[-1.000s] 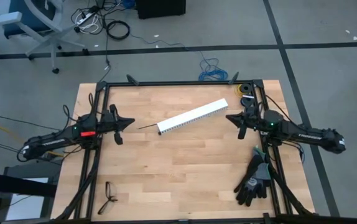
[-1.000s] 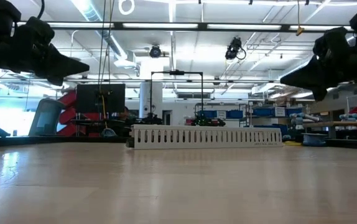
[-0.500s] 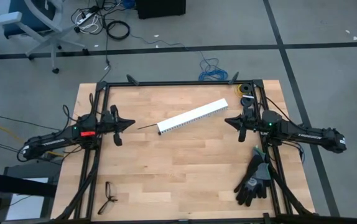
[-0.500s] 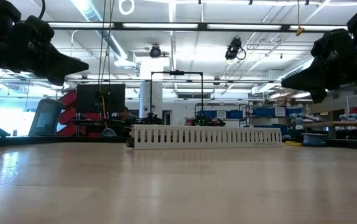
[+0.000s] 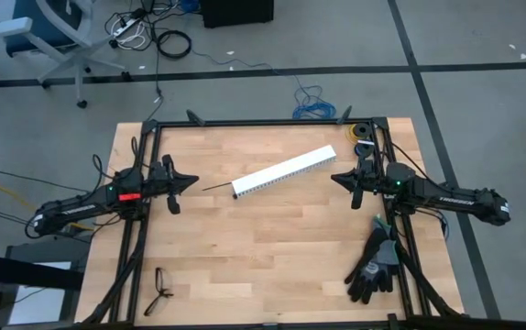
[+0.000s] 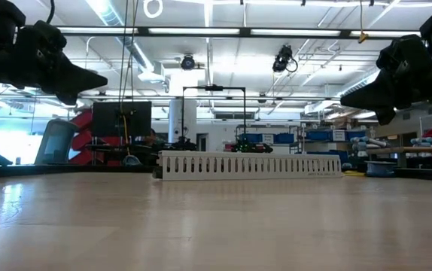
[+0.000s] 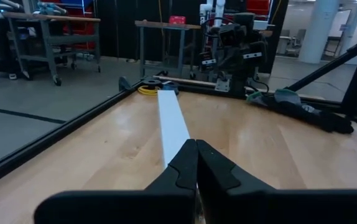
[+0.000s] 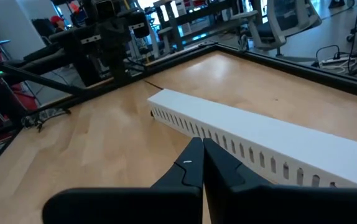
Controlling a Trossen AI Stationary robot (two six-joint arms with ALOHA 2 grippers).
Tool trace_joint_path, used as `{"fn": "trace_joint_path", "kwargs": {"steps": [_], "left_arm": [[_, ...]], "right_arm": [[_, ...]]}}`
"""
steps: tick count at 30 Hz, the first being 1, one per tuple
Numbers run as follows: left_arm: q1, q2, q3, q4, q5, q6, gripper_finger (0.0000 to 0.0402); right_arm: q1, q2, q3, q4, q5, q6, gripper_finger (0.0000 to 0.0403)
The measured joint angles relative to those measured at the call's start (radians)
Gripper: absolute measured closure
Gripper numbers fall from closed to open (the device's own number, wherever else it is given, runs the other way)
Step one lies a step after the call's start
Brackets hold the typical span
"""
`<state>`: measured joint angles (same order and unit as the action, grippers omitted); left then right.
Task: Ziptie cables
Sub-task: Return to Home Position
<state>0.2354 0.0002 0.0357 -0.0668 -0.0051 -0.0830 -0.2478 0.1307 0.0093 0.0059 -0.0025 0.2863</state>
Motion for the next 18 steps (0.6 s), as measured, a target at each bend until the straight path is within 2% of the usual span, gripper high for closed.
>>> {"fn": "trace_joint_path", "kwargs": {"steps": [18], "left_arm": [[0.000,0.000,-0.004,0.047,-0.005,0.000,0.0388]], "right_arm": [[-0.011,0.000,0.000,0.044,0.056,-0.028,0.0403]]}}
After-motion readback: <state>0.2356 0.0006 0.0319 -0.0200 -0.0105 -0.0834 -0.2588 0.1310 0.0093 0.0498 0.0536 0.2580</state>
